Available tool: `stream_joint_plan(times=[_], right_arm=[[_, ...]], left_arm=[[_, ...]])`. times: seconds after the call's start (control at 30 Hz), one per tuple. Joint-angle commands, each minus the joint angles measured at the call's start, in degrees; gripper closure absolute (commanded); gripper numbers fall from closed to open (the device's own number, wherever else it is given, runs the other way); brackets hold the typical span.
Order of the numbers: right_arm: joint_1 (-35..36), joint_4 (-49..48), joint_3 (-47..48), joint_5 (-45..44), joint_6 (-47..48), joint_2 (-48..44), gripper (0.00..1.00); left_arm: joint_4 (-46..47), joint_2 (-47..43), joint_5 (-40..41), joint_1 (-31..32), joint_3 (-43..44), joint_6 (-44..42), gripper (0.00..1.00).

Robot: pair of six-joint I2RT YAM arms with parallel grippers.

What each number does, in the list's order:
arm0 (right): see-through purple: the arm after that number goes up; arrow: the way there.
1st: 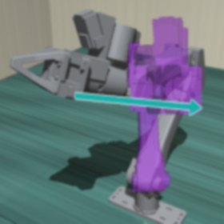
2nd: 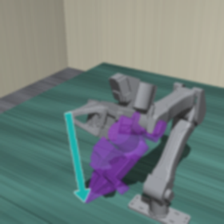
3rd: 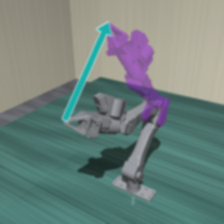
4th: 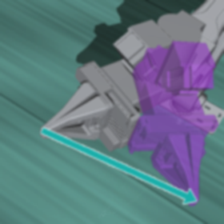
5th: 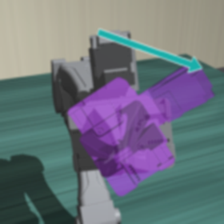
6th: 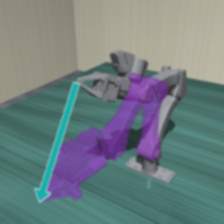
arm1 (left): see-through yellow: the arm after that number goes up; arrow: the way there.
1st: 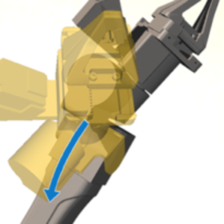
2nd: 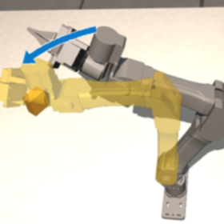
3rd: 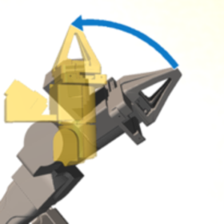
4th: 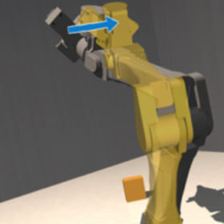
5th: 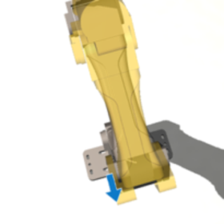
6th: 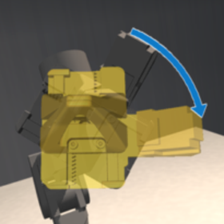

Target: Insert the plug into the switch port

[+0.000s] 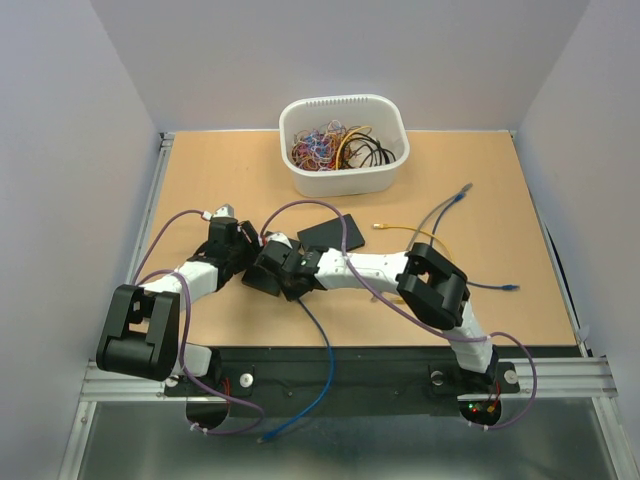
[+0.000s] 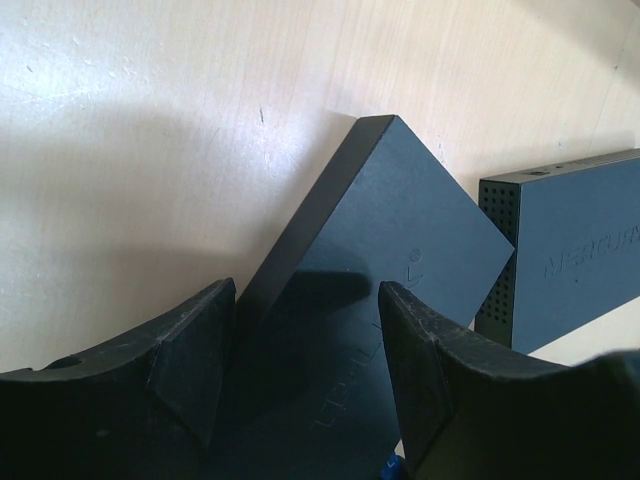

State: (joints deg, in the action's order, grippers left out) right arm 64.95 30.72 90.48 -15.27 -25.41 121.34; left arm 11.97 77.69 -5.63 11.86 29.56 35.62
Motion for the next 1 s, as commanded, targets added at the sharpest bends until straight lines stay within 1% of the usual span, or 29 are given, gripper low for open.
stream_joint_plan(times=[0.0, 0.13, 0.27, 0.83, 0.97], right_arm=[[-0.26, -2.24, 4.09, 0.23, 0.62, 1.35, 0.99], [-0.09, -2.24, 4.71, 3.13, 0.54, 1.8, 1.0], [0.53, -2.16, 4.71, 3.75, 0.45, 1.36, 1.0], [3.69, -2.24, 6.29, 3.93, 0.27, -0.49, 0.99], [3.69, -2.24, 6.55, 2.44, 0.71, 0.39, 1.0]], left_arm=[[-0.01, -1.93, -1.05, 0.8, -0.65, -0.37, 0.31], [-0.01, -1.93, -0.96, 0.8, -0.65, -0.28, 0.31], [-0.01, -1.75, -0.7, 0.89, -0.65, -0.28, 0.31], [-0.37, -1.23, 0.18, 1.24, -0.47, -0.11, 0.31], [-0.37, -1.4, 0.09, 1.24, -0.56, -0.28, 0.31]])
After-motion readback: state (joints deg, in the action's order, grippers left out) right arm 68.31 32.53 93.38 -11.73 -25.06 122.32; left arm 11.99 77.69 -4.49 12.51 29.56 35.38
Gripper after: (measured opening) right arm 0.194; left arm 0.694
